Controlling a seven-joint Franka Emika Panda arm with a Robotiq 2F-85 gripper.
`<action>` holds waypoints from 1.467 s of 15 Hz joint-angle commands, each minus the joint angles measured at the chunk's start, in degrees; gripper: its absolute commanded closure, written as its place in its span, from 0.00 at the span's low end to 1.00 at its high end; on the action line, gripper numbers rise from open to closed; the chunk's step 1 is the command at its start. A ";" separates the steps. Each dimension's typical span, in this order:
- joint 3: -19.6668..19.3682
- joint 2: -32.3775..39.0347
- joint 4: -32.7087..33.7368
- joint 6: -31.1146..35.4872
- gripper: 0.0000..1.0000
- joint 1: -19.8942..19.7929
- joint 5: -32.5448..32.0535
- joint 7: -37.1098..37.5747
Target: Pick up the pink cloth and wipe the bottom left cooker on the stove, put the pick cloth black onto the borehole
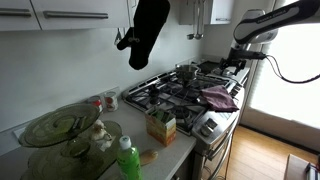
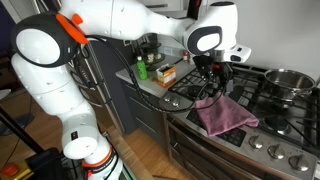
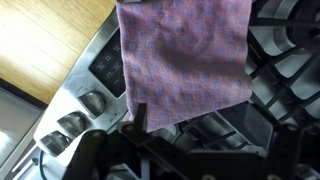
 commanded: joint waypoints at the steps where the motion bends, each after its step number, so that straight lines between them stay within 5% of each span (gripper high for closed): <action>1: 0.65 0.04 0.39 -0.35 0.00 -0.72 0.08 -0.10; 5: 0.64 0.02 0.51 -0.41 0.00 -0.73 0.08 -0.10; 8: 0.97 1.73 -1.95 0.68 0.00 -0.57 0.46 7.76; 14: 0.97 5.51 -7.53 13.98 0.00 -0.51 2.09 17.30; 22: 2.27 9.11 -11.29 23.38 0.00 -0.91 15.98 12.79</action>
